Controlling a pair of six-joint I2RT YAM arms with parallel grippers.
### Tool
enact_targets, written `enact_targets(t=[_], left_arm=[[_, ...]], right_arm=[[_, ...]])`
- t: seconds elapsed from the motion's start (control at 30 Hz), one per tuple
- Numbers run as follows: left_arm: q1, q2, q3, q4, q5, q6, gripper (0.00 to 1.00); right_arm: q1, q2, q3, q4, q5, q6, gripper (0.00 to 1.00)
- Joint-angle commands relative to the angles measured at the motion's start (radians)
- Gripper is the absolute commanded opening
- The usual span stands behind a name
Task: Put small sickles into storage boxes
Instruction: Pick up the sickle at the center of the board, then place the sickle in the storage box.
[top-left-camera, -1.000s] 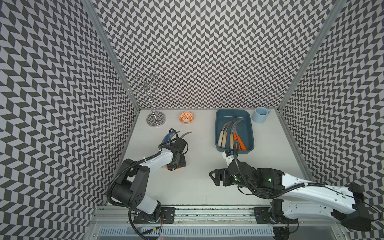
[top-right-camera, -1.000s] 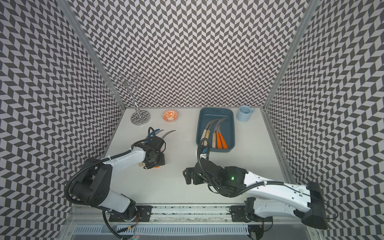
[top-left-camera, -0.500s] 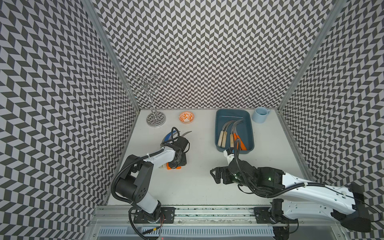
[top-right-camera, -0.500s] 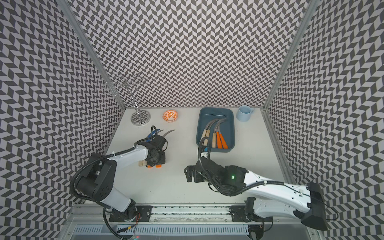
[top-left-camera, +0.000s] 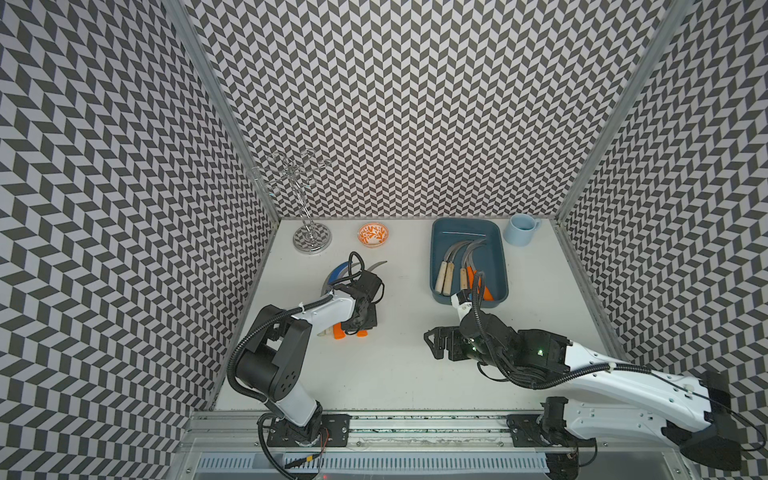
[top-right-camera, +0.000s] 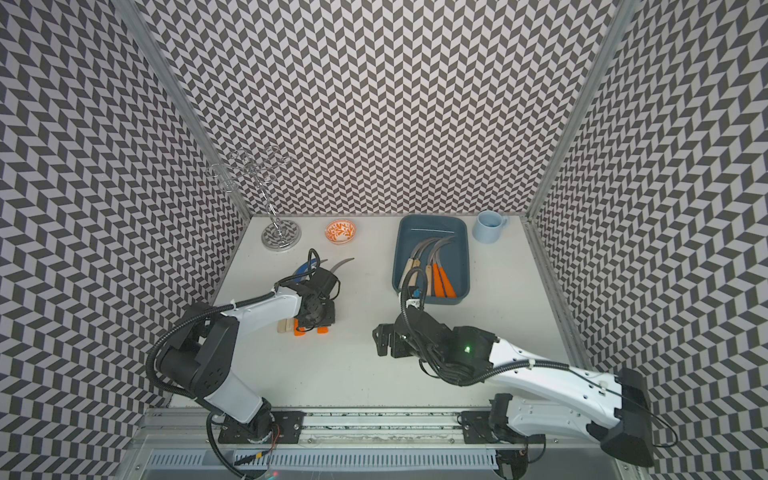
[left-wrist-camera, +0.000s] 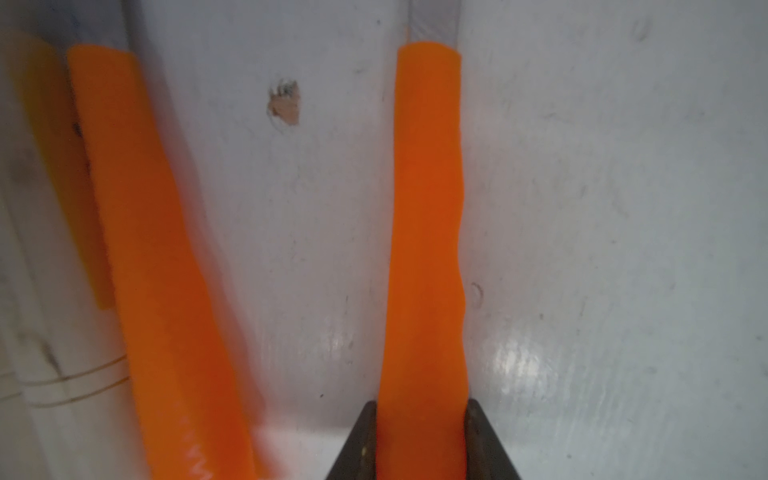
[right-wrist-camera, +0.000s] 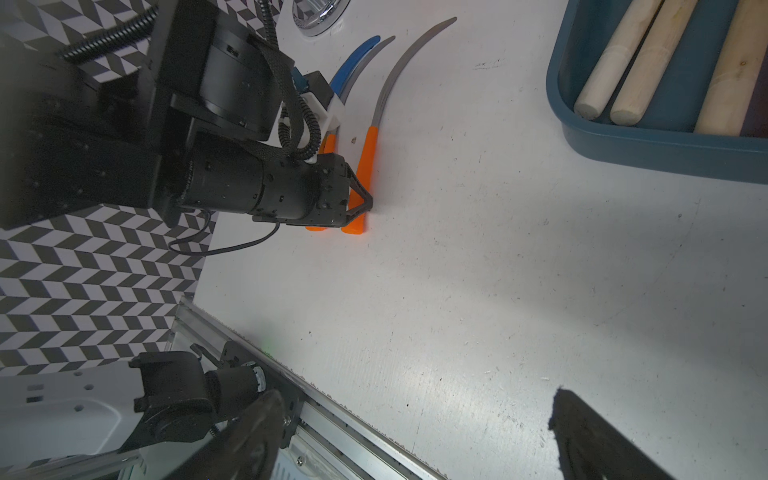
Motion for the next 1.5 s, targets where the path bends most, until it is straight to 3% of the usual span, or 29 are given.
enact_targets(t=[0.0, 0.47, 0.9, 1.47], left_arm=[[-0.012, 0.039, 0.001, -0.032, -0.024, 0.009, 0.0], [-0.059, 0.001, 0.169, -0.142, -0.04, -0.008, 0.0], [-0.104, 0.055, 0.352, -0.213, -0.035, -0.03, 0.0], [-0.192, 0.266, 0.788, -0.361, -0.024, -0.045, 0.0]], right_arm=[[-0.013, -0.025, -0.01, 0.04, -0.006, -0.014, 1.0], [-0.081, -0.079, -0.032, 0.018, -0.042, -0.032, 0.99], [-0.175, -0.112, -0.02, -0.03, -0.08, -0.087, 1.0], [-0.339, -0.112, 0.058, -0.132, -0.135, -0.184, 1.0]])
